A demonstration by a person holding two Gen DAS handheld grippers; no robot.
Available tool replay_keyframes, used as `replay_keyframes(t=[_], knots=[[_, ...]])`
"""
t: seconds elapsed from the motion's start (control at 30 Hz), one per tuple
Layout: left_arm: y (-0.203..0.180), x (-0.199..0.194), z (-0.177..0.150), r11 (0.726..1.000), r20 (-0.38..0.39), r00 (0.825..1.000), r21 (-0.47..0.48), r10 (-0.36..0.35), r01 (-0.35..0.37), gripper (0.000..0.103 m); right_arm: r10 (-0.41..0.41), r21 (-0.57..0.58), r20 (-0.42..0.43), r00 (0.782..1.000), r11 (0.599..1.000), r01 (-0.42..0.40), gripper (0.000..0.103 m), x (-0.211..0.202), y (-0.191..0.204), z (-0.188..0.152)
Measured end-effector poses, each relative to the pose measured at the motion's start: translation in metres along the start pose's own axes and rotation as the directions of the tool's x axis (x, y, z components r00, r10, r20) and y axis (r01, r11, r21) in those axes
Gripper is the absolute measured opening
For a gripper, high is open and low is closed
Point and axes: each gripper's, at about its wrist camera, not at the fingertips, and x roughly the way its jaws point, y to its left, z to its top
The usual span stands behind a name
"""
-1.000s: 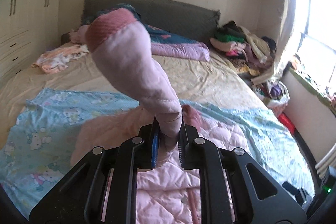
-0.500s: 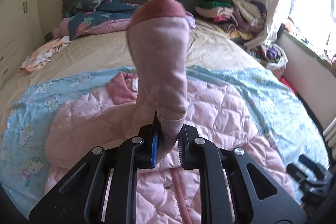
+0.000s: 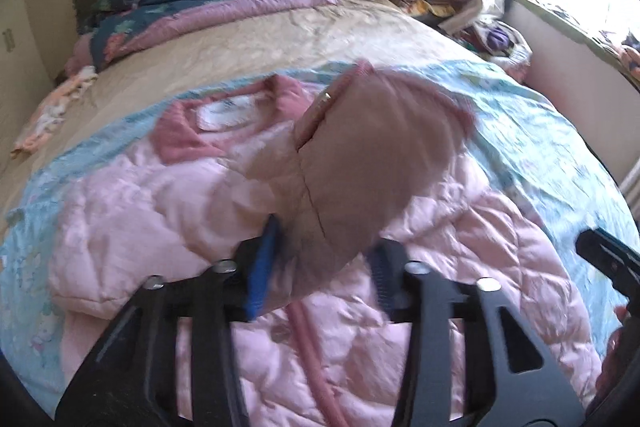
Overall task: Fold large clothes
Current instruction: 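Open the left tool to release the folded sleeve, then grasp the jacket side edge with the right tool and lift it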
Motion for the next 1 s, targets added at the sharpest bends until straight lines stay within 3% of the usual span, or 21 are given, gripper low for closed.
replay_keyframes(t=[0.07, 0.27, 0.5, 0.77, 0.93, 1.0], knots=[[-0.007, 0.005, -0.005, 0.999, -0.024, 1.000, 0.032, -0.001, 0.002, 0.052, -0.003, 0.004, -0.006, 1.000, 1.000, 0.003, 0.099, 0.003, -0.001, 0.000], [-0.003, 0.003, -0.026, 0.999, -0.078, 0.996, 0.041, -0.032, 0.035, 0.086, -0.001, 0.002, -0.013, 1.000, 1.000, 0.001, 0.099, 0.009, 0.003, 0.001], [0.049, -0.020, -0.033, 0.997, -0.054, 0.998, -0.067, -0.032, 0.028, 0.093, 0.055, -0.014, -0.055, 0.997, 0.998, -0.055, 0.099, 0.026, 0.031, 0.002], [0.131, -0.045, -0.034, 0.973, -0.010, 0.997, -0.216, 0.074, -0.074, 0.093, 0.175, 0.055, -0.174, 0.969, 0.984, -0.168, 0.098, 0.074, 0.078, -0.013], [0.176, -0.063, -0.041, 0.954, 0.003, 0.989, -0.265, 0.149, -0.142, 0.093, 0.232, 0.128, -0.209, 0.950, 0.970, -0.208, 0.053, 0.100, 0.085, -0.016], [0.190, -0.067, -0.043, 0.944, 0.005, 0.986, -0.292, 0.165, -0.156, 0.093, 0.239, 0.094, -0.204, 0.949, 0.970, -0.224, 0.047, 0.101, 0.092, -0.017]])
